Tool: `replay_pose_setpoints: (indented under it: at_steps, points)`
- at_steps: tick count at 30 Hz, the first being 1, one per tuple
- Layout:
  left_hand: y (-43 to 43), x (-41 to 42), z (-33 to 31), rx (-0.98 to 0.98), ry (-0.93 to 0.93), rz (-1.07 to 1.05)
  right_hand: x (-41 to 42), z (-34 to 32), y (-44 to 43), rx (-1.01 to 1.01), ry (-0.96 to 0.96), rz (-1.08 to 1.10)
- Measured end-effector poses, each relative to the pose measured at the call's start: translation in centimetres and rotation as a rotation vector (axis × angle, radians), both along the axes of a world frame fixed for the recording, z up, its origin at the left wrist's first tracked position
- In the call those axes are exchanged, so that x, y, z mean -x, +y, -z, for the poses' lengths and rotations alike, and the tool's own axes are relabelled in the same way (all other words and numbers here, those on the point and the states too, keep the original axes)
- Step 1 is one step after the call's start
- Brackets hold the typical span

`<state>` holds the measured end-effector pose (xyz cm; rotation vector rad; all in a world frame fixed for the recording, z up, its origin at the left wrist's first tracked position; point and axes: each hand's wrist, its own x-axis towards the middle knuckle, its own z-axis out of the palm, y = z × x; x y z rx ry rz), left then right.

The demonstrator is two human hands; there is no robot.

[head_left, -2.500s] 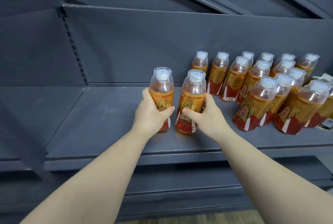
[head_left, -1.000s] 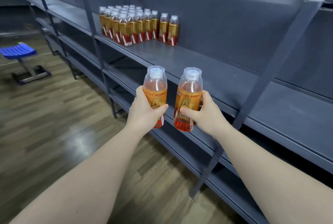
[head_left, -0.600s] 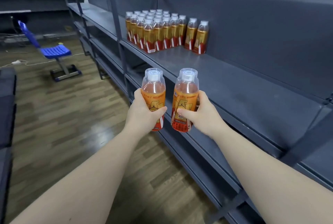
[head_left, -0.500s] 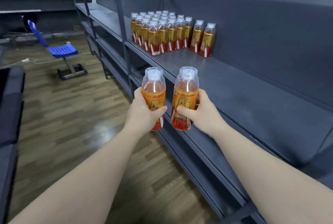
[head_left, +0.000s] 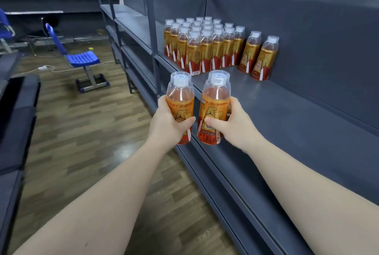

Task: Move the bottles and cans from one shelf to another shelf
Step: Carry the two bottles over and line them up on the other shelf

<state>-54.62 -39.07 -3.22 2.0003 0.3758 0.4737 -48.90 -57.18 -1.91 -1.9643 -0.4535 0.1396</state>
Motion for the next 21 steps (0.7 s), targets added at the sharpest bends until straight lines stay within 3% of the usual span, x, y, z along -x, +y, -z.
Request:
replay_pose_setpoints:
  at_steps: [10, 21]
  points:
    - [7.3, -10.7, -1.1, -0.042, -0.019, 0.124, -8.3, -1.6, 6.1, -0.050, -0.002, 0.175]
    - [6.5, -22.4, -1.6, -0.062, -0.061, 0.276, -18.0, -1.5, 5.0, -0.061, -0.018, 0.369]
